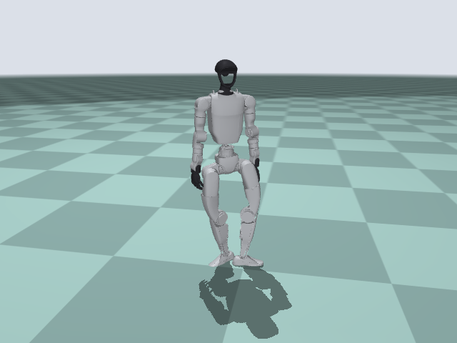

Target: In place motions

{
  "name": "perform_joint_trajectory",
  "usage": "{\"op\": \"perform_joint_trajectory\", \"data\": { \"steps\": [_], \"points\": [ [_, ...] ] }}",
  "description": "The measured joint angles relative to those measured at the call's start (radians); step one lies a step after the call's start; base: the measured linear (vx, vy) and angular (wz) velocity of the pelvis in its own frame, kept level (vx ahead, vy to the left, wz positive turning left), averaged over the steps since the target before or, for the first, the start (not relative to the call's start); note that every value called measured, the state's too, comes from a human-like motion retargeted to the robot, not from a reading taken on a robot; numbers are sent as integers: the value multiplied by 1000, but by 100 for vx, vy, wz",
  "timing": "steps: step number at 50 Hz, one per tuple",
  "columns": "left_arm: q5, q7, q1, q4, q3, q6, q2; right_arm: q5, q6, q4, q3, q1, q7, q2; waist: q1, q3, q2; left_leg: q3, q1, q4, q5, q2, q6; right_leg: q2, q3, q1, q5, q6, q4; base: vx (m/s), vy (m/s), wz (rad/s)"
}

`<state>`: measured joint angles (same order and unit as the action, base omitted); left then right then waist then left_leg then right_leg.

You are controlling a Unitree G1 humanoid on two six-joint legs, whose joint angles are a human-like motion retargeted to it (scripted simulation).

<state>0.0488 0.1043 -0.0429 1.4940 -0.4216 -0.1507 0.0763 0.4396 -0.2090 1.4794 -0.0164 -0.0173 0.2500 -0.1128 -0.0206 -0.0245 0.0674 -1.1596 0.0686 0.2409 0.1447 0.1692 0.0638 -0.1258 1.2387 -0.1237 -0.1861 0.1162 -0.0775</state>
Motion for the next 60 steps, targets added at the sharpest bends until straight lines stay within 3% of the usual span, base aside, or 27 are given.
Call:
{"op": "perform_joint_trajectory", "data": {
  "steps": [3,5,7,8,10,12,15,17,20,26,28,30,33,36,42,46,51,54,58,60],
  "points": [
    [17,7,-7,9,16,3,4,25,3,49,-29,-50,-6,7,-16,-11,5,93,-24,-25,-33,-41,22,33,83,-59,37,38,-8,15,24,352],
    [20,11,0,19,21,5,0,40,-5,80,-47,-82,-16,3,-37,-14,-4,169,-27,-69,-21,-78,-2,51,99,-103,82,46,-38,26,17,282],
    [24,20,8,47,21,1,-3,53,-27,115,-72,-104,-24,-8,-30,-28,-55,337,9,-91,-37,-51,-8,70,100,-138,165,-18,-121,37,25,268],
    [24,23,10,66,21,-2,-6,49,-40,129,-81,-110,-26,-16,-32,-21,-95,393,19,-82,-35,-10,-15,60,46,-144,211,-78,-209,34,28,243],
    [22,21,1,99,13,-4,-11,14,-51,142,-95,-104,-25,-41,-13,16,-177,509,25,-60,-16,48,-19,-42,-154,-84,255,-197,-536,22,20,237],
    [34,36,14,109,5,-10,-6,-21,-49,135,-94,-104,-13,-62,33,19,-187,597,47,-57,-14,28,-27,-72,-405,53,291,-226,-725,28,18,253],
    [107,93,44,114,18,-49,16,-79,-64,111,-110,-104,-8,-67,121,2,-201,709,88,-73,-36,-2,-56,97,-738,218,307,-138,-748,22,-1,251],
    [183,140,40,115,30,-85,37,-145,-54,84,-132,-83,-12,-58,115,21,-203,756,94,-77,-46,-4,-60,112,-797,255,283,-176,-736,7,-7,159],
    [254,215,40,115,49,-112,65,-204,-16,30,-139,-60,14,-44,98,40,-193,787,83,-101,-62,-9,-52,89,-826,287,166,-233,-659,7,-13,132],
    [141,74,69,97,23,-40,67,-114,-5,-103,-80,-29,43,-24,130,51,-103,850,45,-142,-82,-110,-46,131,-1085,343,44,-150,-250,18,-18,141],
    [109,59,67,107,4,-36,61,-78,3,-135,-52,-21,42,-19,140,72,-61,879,9,-146,-80,-158,-48,95,-1032,316,105,-125,-90,20,-20,126],
    [108,90,71,121,-15,-46,61,-36,12,-149,-26,-20,44,-13,141,75,-31,906,-26,-152,-80,-186,-46,106,-1087,288,122,-119,-41,25,-15,78],
    [145,159,64,128,-11,-71,50,20,8,-149,-32,-10,63,-2,56,60,-20,899,-36,-157,-77,-188,-39,34,-913,266,126,-67,-55,17,-19,3],
    [143,157,65,123,-18,-53,26,43,14,-157,-24,3,68,6,13,67,-17,892,-52,-159,-68,-178,-30,50,-917,249,120,-81,-41,5,-18,3],
    [173,170,98,144,-36,-56,12,73,20,-143,1,-18,62,12,100,14,-33,942,-41,-147,-41,-157,-14,69,-862,229,94,-88,-26,16,-15,45],
    [165,176,91,149,-32,-63,22,49,20,-106,-15,-32,73,10,105,15,-19,938,-40,-105,-5,-150,-10,69,-882,231,92,-84,-34,6,-13,-15],
    [170,194,90,119,-38,-62,25,20,-1,-32,-40,-40,54,-9,102,-3,12,955,0,-4,-7,-181,-42,42,-966,269,101,-64,-58,4,-3,-71],
    [182,181,76,116,-15,-57,27,3,-14,3,-69,-42,46,-25,45,-11,37,1075,48,41,0,-244,-81,38,-1079,309,128,-66,-59,-1,6,-176],
    [213,159,55,114,27,-45,28,-8,-21,9,-88,-47,41,-49,-53,22,27,1379,44,-34,-54,-313,-33,101,-1262,330,182,-67,-42,-1,12,-240],
    [226,150,36,118,53,-37,27,2,-26,-9,-100,-38,43,-61,-55,42,17,1377,35,-51,-50,-290,16,123,-1336,338,226,-64,-30,-6,12,-176]
  ]
}}
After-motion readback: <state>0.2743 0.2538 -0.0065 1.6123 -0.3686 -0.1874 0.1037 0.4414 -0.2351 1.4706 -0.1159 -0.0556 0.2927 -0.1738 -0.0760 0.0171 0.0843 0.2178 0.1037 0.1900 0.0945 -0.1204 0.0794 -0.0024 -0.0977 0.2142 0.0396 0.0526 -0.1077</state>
